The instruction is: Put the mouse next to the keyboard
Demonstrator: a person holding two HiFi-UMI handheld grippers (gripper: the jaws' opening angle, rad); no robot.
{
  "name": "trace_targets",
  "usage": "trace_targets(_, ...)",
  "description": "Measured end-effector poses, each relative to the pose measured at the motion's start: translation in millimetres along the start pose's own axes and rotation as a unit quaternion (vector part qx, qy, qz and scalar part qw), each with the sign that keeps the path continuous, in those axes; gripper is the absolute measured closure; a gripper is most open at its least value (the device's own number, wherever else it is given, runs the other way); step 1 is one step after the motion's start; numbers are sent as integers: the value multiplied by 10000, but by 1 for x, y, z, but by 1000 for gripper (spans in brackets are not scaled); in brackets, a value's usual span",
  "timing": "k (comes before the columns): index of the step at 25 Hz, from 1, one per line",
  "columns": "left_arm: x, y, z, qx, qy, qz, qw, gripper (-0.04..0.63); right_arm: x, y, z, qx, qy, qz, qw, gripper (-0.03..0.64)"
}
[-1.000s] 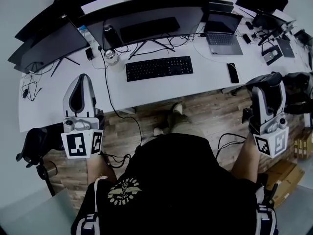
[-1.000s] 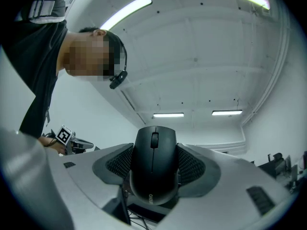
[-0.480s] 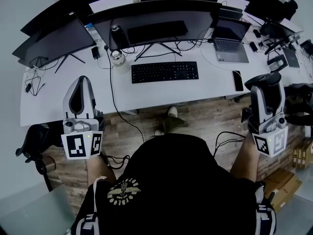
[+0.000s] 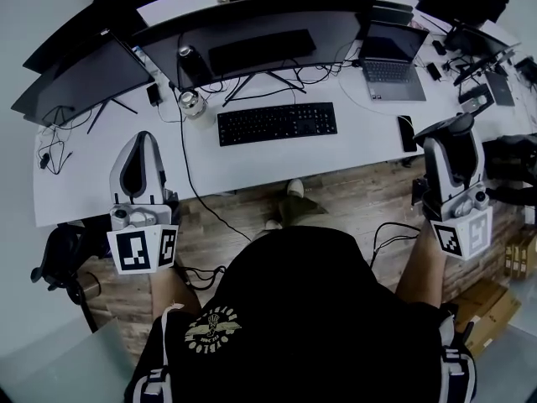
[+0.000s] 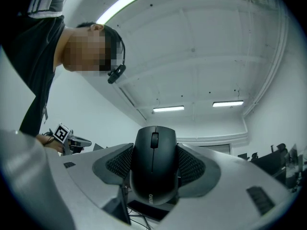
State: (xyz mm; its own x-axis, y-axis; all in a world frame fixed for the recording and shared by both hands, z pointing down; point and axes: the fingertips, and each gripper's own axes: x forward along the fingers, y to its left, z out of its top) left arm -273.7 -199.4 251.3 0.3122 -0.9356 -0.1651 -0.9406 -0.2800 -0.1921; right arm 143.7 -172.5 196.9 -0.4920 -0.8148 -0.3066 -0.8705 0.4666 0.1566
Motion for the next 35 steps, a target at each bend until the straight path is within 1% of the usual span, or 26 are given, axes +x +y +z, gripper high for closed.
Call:
trace_targets(7,22,-2,-5,38,69,1,10000,594,14,-22,-27,222,170,-42,9996,331)
trace_targets(14,41,-6,-14,9,198,18,9998,594,41,-44,-63,406,394,-58,9984,331)
trace_targets(26,66,-2,-26,-47,272,120,9995,594,75,-68,-141,560,1203,-5,9912,331)
trace_targets(35,76,5,-36,-101,344,266,9990,594,93,-83,-202,730,1814,31,9807,331)
